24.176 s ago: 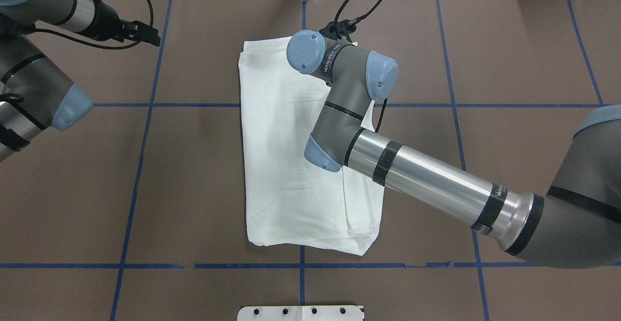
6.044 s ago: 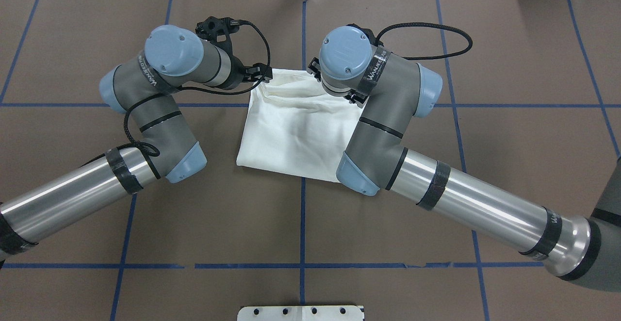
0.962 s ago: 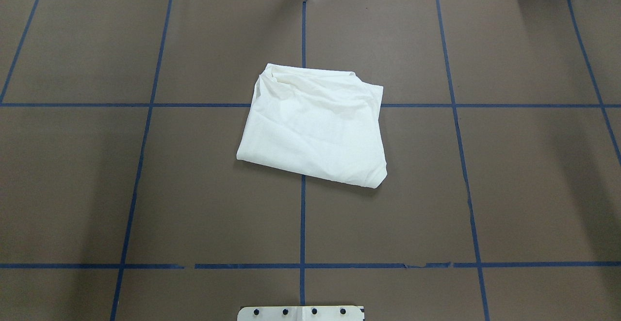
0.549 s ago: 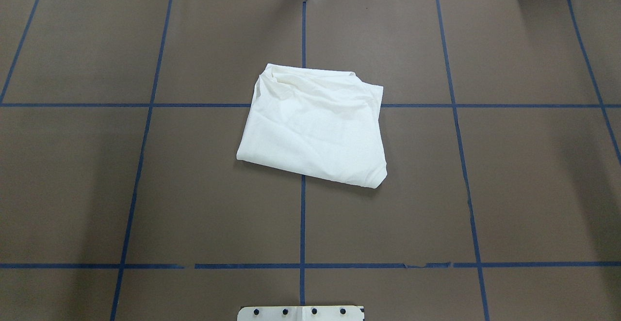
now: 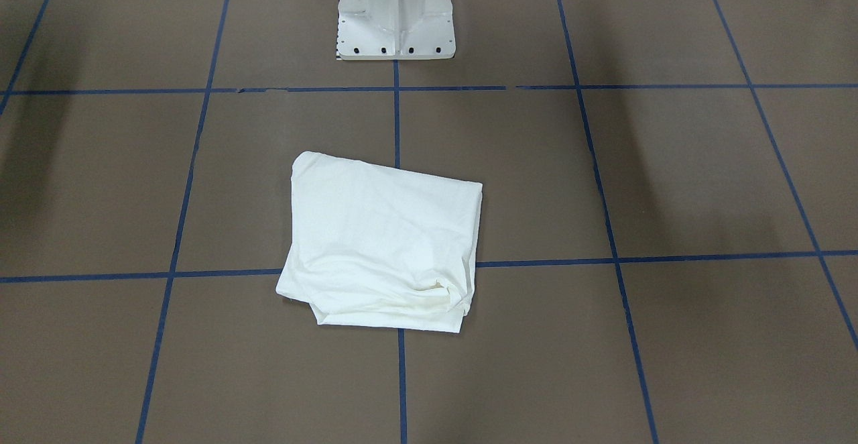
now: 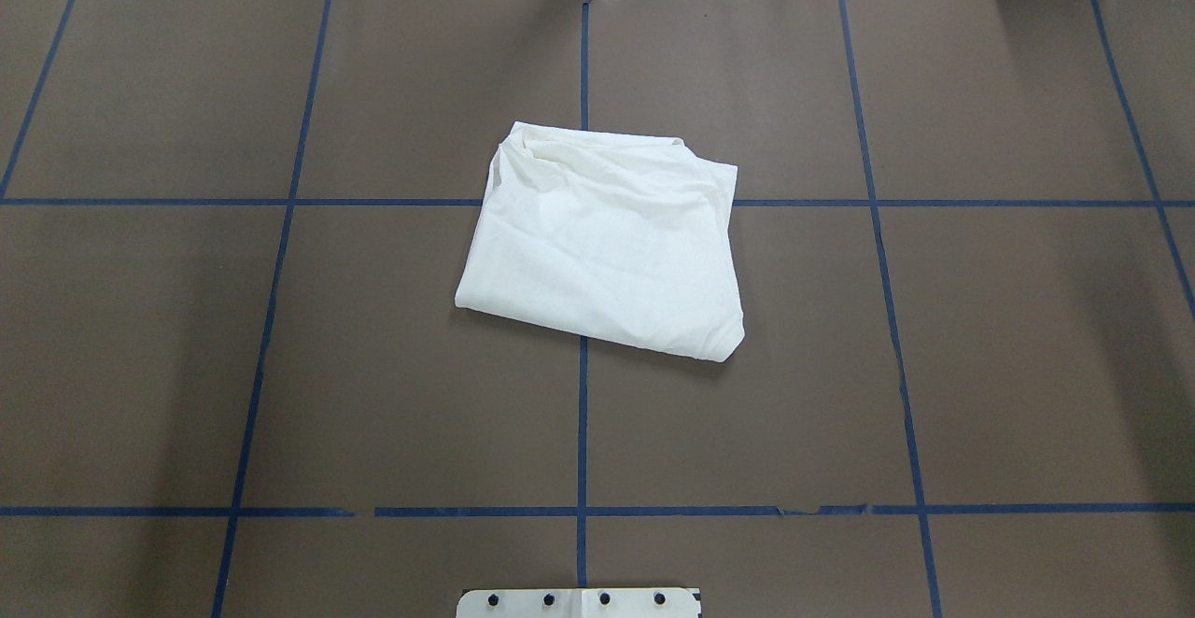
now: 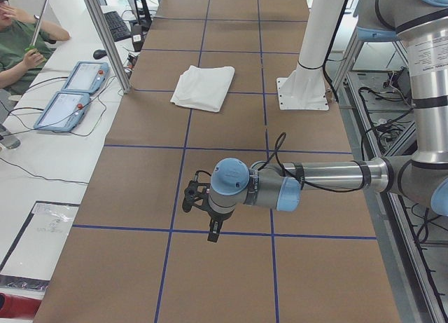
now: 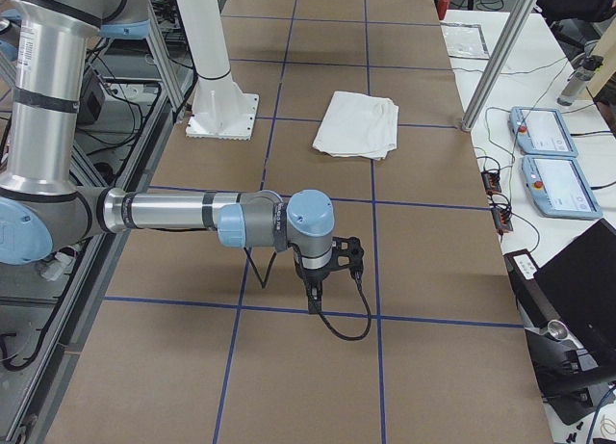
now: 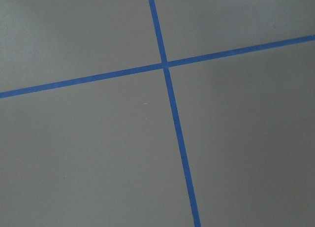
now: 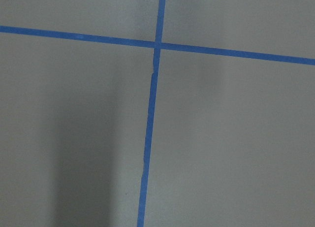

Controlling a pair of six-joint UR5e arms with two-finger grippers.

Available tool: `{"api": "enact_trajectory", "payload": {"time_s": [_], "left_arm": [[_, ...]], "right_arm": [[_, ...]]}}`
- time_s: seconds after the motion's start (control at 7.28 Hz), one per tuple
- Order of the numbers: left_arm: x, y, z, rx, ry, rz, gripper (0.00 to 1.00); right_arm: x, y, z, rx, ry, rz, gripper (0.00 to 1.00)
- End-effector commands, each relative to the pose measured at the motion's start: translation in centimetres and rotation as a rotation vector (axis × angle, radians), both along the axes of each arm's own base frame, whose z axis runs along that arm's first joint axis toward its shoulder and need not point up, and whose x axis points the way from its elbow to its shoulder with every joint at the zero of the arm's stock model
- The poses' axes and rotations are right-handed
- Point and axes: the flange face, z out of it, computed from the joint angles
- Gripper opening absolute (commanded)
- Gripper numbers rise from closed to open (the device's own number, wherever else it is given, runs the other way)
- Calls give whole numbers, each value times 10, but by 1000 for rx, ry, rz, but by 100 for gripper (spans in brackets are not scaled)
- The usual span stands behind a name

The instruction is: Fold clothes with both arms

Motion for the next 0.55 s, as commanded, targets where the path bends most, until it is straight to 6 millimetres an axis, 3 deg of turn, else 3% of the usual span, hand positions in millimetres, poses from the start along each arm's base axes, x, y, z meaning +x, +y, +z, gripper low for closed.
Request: {"api": "enact_trajectory", "payload": {"time_s": [0.0,0.27,0.41], "left_arm": [[6,-4,-2,-25,-2,7,100],[28,-10,-10,-18,-21,60,100],[28,-11,-12,-12,-34,59,100]], "right_arm": [[0,0,0,0,-2,-1,100],[0,0,1,-1,-2,-1,100],[0,1,1,-2,-2,-2,100]]}}
